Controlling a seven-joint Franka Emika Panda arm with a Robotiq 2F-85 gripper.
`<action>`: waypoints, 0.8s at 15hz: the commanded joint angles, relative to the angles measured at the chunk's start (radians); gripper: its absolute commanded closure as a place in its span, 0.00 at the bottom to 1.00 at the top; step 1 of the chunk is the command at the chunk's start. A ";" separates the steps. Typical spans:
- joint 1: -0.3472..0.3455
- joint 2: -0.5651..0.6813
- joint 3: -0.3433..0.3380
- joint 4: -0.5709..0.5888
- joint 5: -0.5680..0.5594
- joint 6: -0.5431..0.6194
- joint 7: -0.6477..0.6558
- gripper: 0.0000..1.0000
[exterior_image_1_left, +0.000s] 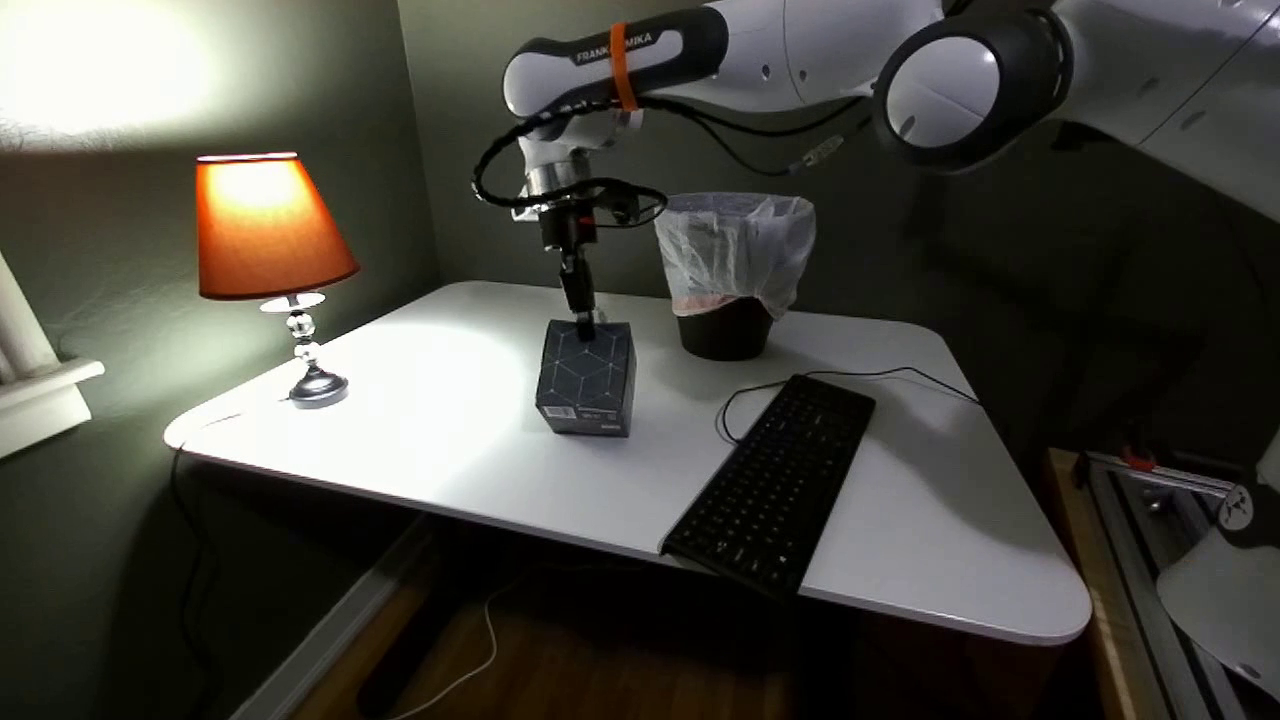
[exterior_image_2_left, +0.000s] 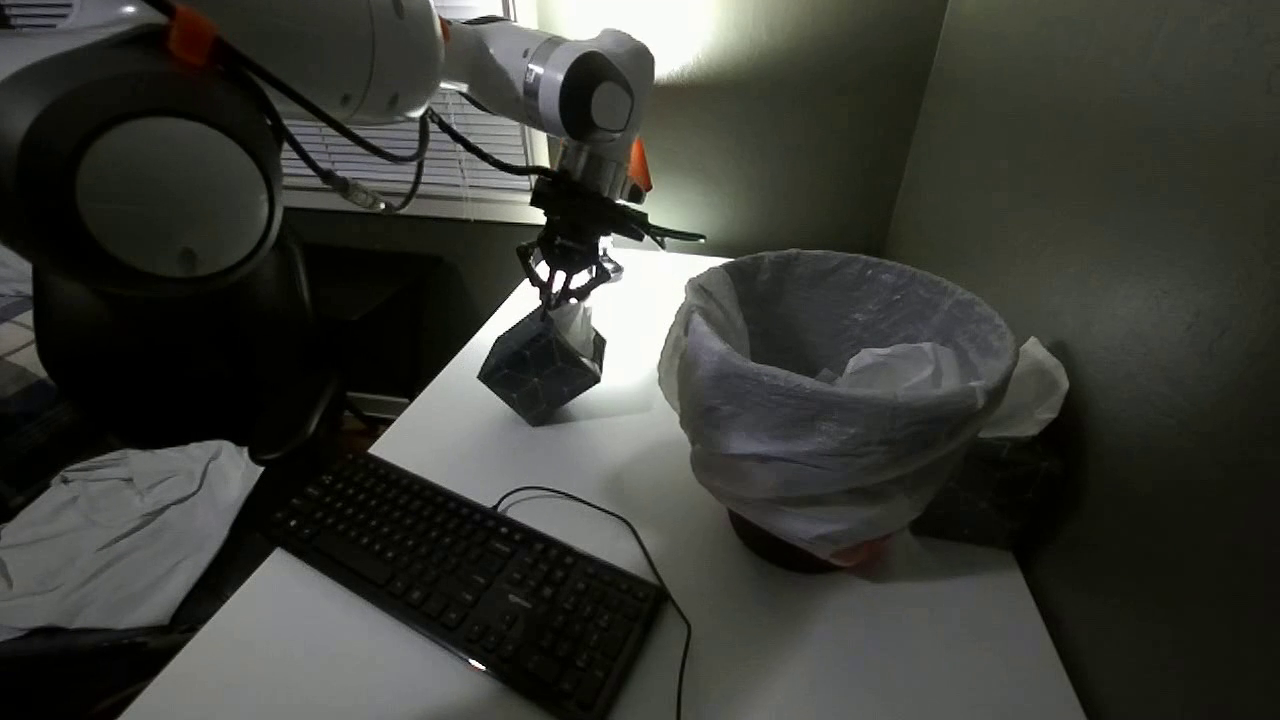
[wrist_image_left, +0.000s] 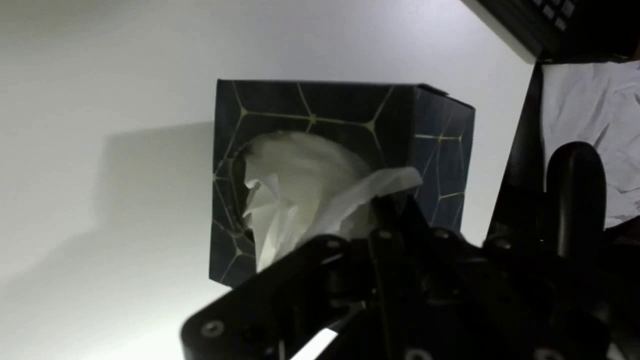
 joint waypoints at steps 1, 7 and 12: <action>0.061 -0.019 -0.043 -0.021 -0.083 0.070 0.010 0.98; 0.123 -0.037 -0.069 -0.046 -0.162 0.134 0.019 0.55; 0.140 -0.086 -0.040 -0.077 -0.130 0.114 0.020 0.18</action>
